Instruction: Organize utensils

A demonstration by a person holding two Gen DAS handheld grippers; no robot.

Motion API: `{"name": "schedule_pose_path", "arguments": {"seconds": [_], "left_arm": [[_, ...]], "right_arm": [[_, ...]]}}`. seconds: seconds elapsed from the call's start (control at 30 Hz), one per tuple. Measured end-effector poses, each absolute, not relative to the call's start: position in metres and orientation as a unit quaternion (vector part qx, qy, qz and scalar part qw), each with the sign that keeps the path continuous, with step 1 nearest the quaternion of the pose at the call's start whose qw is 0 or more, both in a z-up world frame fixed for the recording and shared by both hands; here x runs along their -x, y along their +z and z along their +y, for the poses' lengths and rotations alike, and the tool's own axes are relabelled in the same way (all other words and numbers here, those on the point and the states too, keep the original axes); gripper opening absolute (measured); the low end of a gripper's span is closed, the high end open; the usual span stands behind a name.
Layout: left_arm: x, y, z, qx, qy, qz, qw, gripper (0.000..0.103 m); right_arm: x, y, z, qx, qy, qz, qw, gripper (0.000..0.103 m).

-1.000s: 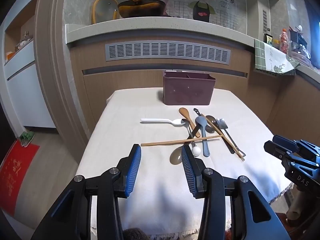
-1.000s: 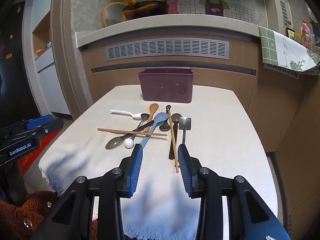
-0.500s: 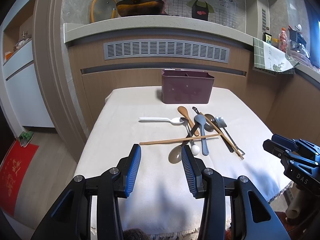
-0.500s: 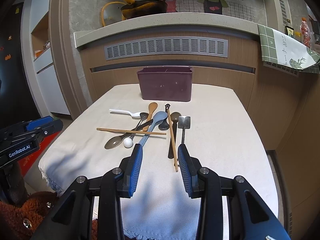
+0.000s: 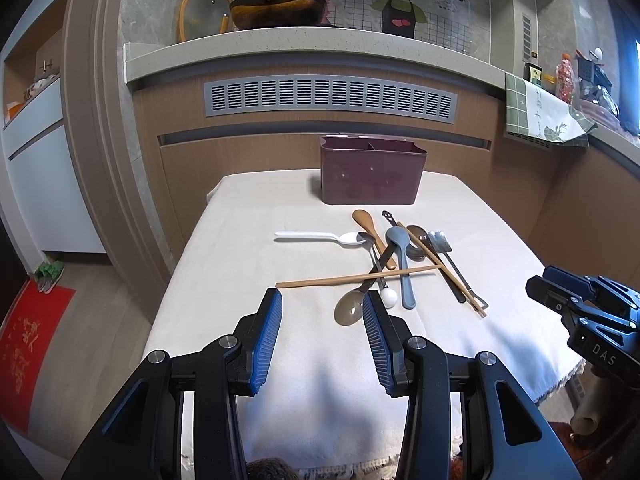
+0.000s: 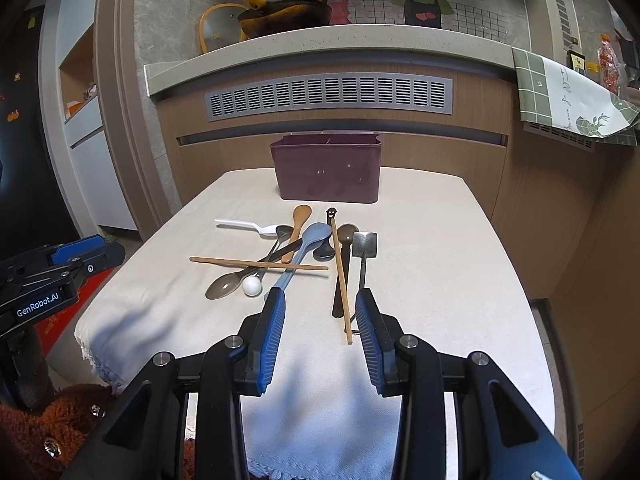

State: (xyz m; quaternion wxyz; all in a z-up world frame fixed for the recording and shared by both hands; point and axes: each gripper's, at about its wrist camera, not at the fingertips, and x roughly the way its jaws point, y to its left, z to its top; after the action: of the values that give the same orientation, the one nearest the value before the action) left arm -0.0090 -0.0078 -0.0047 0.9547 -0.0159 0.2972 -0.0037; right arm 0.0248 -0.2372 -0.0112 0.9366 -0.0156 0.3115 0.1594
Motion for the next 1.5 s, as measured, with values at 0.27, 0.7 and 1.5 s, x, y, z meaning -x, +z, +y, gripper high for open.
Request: {"name": "schedule_pose_path", "arguments": {"seconds": [0.27, 0.7, 1.5], "left_arm": [[0.008, -0.004, -0.008, 0.017, -0.004, 0.298, 0.954, 0.043], [0.008, -0.003, -0.009, 0.017, -0.004, 0.298, 0.954, 0.043], [-0.005, 0.002, -0.003, 0.021, -0.035, 0.306, 0.951, 0.043]], "right_arm": [[-0.027, -0.011, -0.237, 0.015, 0.158, 0.312, 0.937, 0.035], [-0.028, -0.013, -0.238, 0.015, 0.158, 0.315, 0.936, 0.035], [-0.037, -0.016, -0.24, 0.0, 0.178, 0.328, 0.928, 0.035]]}}
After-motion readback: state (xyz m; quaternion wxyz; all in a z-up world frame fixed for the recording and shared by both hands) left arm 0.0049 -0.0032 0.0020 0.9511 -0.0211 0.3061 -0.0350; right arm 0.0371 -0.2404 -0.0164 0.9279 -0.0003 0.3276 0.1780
